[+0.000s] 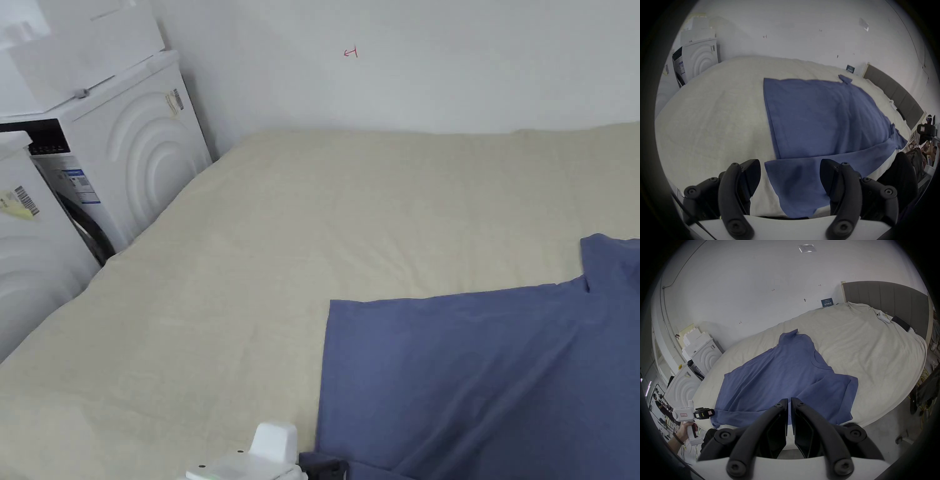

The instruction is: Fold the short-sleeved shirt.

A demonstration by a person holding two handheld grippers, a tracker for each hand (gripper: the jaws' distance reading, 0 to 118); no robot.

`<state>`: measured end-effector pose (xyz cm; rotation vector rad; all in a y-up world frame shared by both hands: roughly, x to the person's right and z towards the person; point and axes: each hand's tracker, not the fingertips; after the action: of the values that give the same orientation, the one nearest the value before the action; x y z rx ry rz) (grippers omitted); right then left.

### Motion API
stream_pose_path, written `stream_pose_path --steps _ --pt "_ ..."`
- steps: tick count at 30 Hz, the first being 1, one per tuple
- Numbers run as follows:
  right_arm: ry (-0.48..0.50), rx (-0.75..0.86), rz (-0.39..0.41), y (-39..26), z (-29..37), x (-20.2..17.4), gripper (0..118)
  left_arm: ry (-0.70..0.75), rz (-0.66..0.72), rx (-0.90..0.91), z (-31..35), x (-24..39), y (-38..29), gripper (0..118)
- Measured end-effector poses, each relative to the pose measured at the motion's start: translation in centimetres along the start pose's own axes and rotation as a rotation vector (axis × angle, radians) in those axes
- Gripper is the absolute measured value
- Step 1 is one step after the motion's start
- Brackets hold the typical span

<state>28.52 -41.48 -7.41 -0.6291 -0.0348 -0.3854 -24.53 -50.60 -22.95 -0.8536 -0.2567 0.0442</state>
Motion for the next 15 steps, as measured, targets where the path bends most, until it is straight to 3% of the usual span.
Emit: stream_pose_path --steps 8,9,13,15 --pt "-0.023 -0.018 -0.006 0.03 -0.75 0.33 4 -0.031 0.032 -0.016 -1.06 -0.81 0.15 77" --pt "-0.023 -0.02 -0.01 0.0 -0.86 0.41 4 -0.013 0.02 -0.029 -1.11 -0.59 0.07 73" --pt "-0.015 -0.016 -0.019 -0.12 -0.84 0.45 4 0.047 -0.027 -0.01 -0.25 -0.35 -0.23 26" --pt "-0.01 -0.017 -0.022 -0.14 -0.94 0.58 4 0.025 0.002 -0.015 -0.31 -0.71 -0.21 23"
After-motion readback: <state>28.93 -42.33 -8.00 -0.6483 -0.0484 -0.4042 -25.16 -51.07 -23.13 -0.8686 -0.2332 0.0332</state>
